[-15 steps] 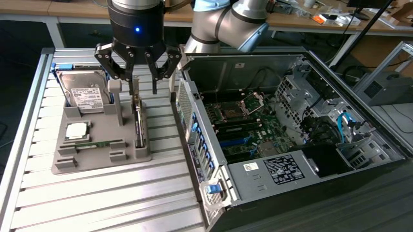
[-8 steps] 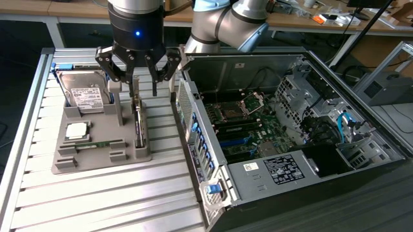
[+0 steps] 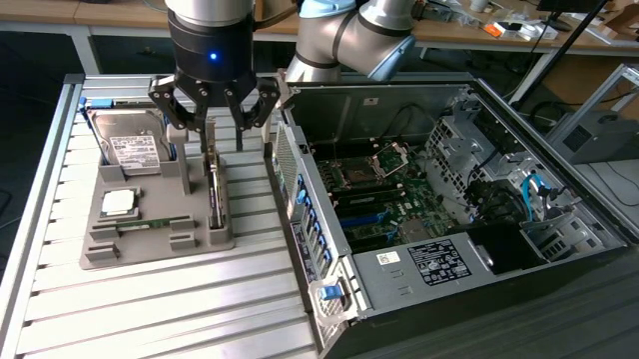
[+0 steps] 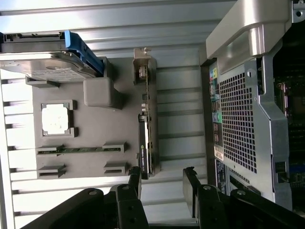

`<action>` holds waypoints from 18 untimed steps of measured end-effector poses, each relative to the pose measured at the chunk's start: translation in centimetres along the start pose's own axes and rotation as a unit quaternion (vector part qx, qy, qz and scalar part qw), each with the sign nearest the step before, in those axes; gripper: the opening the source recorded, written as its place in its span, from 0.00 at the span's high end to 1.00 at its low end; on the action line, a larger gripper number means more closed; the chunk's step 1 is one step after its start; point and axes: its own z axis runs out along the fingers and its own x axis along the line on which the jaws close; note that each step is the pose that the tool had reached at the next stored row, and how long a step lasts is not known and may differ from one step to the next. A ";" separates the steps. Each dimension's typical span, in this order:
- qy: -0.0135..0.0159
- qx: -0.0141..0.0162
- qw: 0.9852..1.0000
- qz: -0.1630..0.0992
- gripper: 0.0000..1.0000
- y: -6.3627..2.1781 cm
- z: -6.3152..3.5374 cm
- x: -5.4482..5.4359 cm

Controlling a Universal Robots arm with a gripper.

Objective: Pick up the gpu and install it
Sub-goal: 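Pick up the gpu and move the gpu toward the slot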

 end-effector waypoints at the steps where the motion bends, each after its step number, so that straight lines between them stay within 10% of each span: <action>1: 0.000 0.000 1.000 0.000 0.52 0.00 0.07 0.0; 18: 0.000 0.000 1.000 0.000 0.52 -0.05 1.06 0.0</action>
